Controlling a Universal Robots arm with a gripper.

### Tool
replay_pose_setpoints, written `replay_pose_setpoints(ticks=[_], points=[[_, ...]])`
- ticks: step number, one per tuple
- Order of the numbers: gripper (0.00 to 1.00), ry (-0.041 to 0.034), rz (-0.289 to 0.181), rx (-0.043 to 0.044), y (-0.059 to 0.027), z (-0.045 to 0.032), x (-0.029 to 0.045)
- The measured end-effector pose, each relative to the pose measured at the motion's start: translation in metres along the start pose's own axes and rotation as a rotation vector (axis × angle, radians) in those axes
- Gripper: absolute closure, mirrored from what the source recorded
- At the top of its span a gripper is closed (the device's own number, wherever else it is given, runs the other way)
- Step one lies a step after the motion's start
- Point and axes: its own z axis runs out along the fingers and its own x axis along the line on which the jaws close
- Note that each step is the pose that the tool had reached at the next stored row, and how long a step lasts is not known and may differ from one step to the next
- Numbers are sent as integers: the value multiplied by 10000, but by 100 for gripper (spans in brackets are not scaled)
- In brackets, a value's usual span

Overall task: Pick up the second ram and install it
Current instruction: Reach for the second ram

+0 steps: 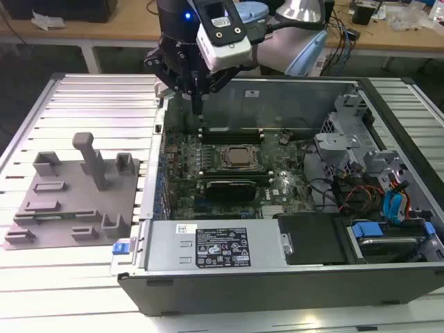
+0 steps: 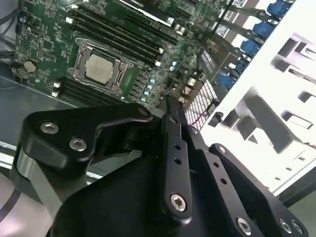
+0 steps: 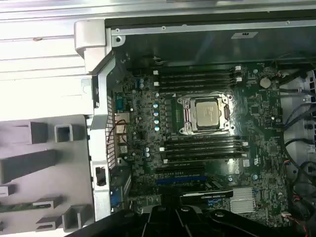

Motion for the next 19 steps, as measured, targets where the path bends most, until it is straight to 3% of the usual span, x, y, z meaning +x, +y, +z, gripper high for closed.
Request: replay_pose_setpoints(ticks=[1,2,6,15,19], points=[[92,0,1,1,-2,-1,24],[92,-1,1,0,-8,-3,104],[92,-2,2,-12,-44,-16,600],[92,-2,0,-11,-81,-25,1084],[92,-2,-1,-12,-92,-28,1235]])
